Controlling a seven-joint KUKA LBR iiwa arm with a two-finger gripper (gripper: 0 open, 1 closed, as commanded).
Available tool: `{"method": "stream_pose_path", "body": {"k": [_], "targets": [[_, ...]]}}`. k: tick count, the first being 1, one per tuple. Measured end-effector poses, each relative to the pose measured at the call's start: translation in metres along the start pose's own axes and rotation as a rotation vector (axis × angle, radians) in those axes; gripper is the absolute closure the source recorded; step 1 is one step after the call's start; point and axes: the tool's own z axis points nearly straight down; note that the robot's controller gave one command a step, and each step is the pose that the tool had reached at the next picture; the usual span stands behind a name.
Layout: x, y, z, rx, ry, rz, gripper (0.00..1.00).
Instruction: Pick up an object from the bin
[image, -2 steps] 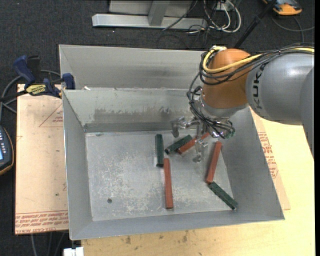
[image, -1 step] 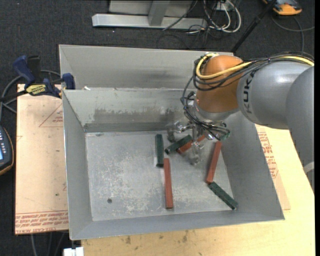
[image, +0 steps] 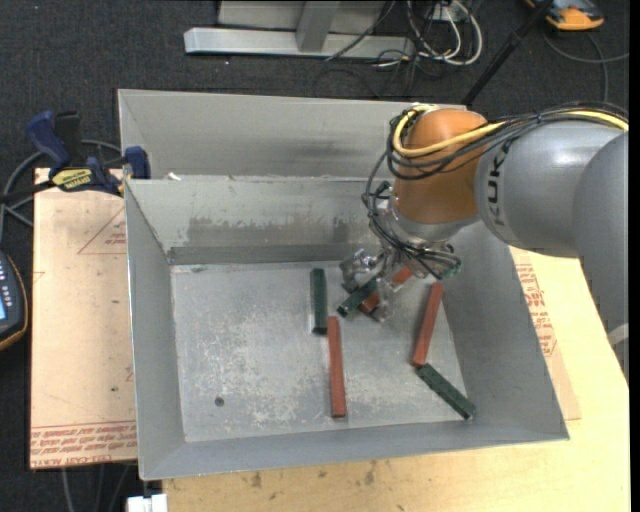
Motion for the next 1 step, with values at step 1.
{"method": "stream_pose_path", "body": {"k": [1], "targets": [[0.0193,0.0007,-0.1653,0.006,-0.006,-0.044,1.0]]}}
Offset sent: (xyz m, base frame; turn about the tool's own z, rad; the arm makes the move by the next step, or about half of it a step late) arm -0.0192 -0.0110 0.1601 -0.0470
